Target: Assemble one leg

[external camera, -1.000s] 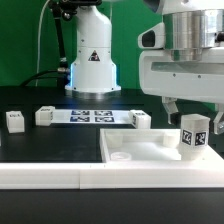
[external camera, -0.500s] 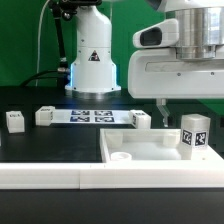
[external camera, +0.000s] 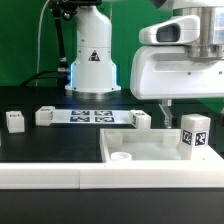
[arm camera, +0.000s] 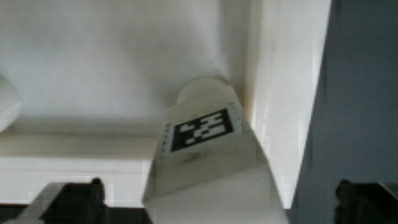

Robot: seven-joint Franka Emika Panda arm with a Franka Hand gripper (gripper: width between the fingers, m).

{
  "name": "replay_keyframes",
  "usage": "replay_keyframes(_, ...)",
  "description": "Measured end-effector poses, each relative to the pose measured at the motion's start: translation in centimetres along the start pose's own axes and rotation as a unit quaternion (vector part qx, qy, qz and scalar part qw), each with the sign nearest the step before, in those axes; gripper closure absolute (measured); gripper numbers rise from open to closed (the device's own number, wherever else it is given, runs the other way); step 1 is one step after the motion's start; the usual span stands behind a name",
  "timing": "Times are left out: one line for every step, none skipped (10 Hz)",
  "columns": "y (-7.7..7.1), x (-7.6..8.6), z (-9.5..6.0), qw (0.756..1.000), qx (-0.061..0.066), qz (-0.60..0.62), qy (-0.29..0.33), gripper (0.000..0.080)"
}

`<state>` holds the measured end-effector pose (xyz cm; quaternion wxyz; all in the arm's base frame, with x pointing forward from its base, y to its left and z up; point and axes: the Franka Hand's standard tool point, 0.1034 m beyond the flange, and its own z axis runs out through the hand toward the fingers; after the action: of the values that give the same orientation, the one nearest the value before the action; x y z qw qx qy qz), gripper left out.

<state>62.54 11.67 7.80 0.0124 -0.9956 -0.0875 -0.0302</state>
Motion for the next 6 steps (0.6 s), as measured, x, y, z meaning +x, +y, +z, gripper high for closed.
replay_keyframes(0.25, -0.03, 0.05, 1.000, -0.002, -0.021, 0.001, 0.0150)
replay_keyframes(0.27, -0.03, 0.05, 0.999, -0.003, -0.041, 0.001, 0.0150)
replay_keyframes(0.26, -0.03, 0.06, 0.999, -0.003, -0.035, 0.001, 0.0173)
replay_keyframes(0.26, -0.03, 0.06, 0.999, -0.003, -0.035, 0.001, 0.0173)
replay_keyframes(0.26, -0.03, 0.06, 0.999, -0.003, -0.035, 0.001, 0.0343)
replay_keyframes(0.23, -0.03, 0.06, 1.000, -0.003, -0.030, 0.001, 0.0343)
